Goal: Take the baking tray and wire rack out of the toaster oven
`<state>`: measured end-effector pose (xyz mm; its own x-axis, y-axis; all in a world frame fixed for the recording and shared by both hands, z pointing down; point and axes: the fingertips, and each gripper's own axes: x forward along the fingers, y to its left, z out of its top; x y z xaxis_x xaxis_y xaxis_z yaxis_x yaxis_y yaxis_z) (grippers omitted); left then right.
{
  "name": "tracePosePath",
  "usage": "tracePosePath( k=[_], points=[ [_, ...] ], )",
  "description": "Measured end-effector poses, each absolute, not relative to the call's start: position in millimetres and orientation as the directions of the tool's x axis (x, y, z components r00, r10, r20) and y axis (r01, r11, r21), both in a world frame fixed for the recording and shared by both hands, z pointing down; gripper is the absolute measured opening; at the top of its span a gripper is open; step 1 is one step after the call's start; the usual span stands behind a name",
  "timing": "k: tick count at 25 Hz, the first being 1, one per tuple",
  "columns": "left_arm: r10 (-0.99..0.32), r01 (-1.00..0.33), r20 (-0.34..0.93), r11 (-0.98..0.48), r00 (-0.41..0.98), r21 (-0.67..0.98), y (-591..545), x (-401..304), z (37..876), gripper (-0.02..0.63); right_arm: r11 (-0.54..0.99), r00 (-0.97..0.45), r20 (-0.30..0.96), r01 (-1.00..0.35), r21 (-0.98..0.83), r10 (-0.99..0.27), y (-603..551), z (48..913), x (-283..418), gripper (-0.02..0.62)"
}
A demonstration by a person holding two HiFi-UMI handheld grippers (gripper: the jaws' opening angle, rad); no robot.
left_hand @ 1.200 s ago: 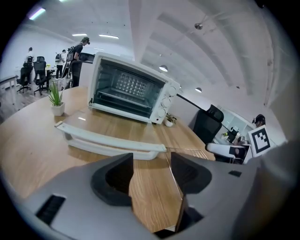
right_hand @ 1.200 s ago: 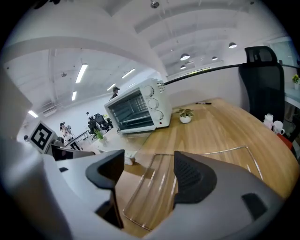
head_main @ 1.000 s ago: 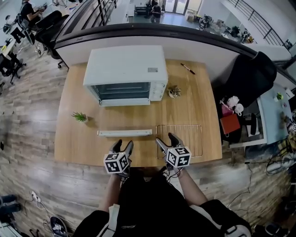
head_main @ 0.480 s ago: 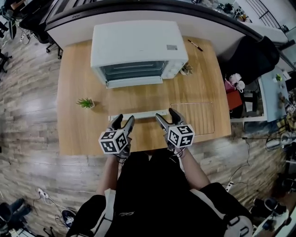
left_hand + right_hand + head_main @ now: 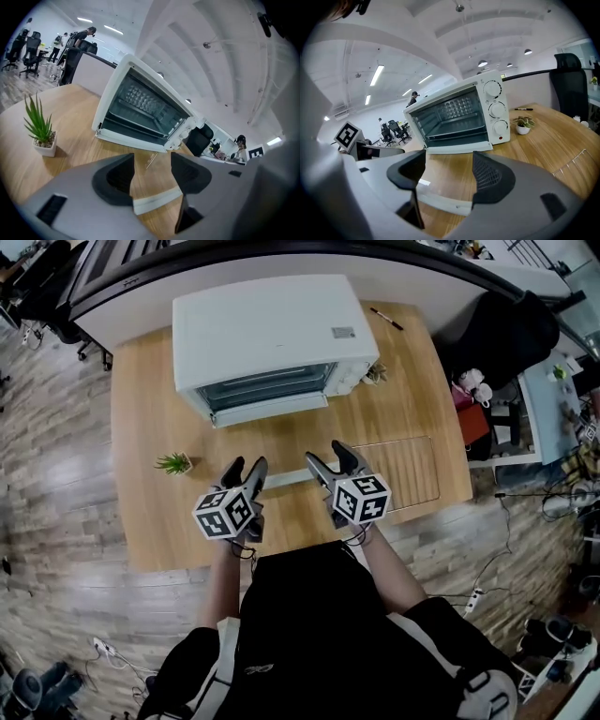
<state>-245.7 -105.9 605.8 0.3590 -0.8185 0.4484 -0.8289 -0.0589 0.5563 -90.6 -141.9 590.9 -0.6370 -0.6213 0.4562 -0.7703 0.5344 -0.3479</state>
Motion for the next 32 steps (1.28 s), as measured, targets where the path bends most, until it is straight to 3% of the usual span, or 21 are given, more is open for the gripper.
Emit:
tracePosePath(
  k=[14,27,32],
  points=[
    [-0.887,-0.736,0.398,0.104,0.236,0.669,-217.4,-307.8,608.9,0.250,0.374,-0.719,0.420,-0.665,-0.646,-0.554,-253.2,615.5,-142.9,0.302],
    [-0.881,-0.665,0.447,0.240,0.157,0.707,-278.0,-335.1,655.0,0.249,0.144,-0.695,0.409,-0.590,-0.795,-0.591,-326.3,651.2,-160.1,0.293],
    [-0.900,-0.622,0.424,0.273,0.105,0.734,-283.1,-337.6,658.7,0.169,0.098,-0.664,0.405,-0.584,-0.806,-0.628,-337.3,659.2,-153.5,0.161]
  ],
)
